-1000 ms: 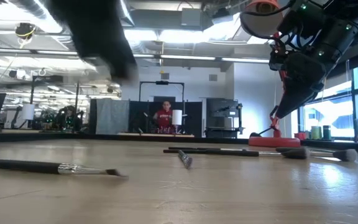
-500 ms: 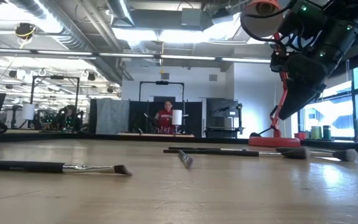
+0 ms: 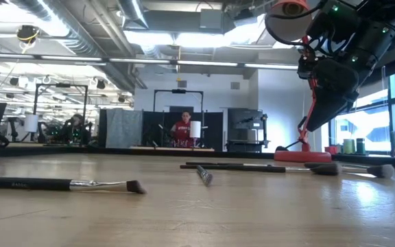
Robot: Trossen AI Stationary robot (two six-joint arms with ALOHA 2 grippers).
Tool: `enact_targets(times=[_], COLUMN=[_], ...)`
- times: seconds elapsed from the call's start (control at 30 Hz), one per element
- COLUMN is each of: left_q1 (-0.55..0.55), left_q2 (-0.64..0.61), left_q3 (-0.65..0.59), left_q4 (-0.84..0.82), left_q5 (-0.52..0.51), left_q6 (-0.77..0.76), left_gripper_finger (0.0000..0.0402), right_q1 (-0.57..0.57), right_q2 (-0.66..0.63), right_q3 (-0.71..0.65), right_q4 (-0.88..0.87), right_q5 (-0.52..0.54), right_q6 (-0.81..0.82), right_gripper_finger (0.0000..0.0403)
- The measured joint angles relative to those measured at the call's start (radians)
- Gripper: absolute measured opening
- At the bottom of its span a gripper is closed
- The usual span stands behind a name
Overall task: Pick & Place Makeup Brushes
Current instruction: Put the black blush brush into the makeup organizer
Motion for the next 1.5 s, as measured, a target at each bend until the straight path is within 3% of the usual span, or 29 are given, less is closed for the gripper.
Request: enact_targets(times=[0.1, 0.23, 0.97, 1.5], left_q1=[-0.004, -0.014, -0.05, -0.063], left_q2=[0.031, 0.05, 0.048, 0.069], left_q3=[0.0, -0.001, -0.001, 0.0], left_q4=[-0.051, -0.096, -0.088, -0.067], left_q5=[0.07, 0.088, 0.11, 0.059], left_q6=[-0.098, -0.194, -0.178, -0.141], left_gripper_finger=[0.0004, 0.0006, 0.0009, 0.001], right_q1=[0.0, 0.0, 0.0, 0.0], right_q2=[0.0, 0.0, 0.0, 0.0], right_q3=[0.0, 0.0, 0.0, 0.0], right_q4=[0.0, 0.0, 0.0, 0.0], right_q5=[0.0, 0.0, 0.0, 0.0], right_q6=[0.0, 0.0, 0.0, 0.0], right_gripper_finger=[0.006, 0.006, 0.006, 0.006])
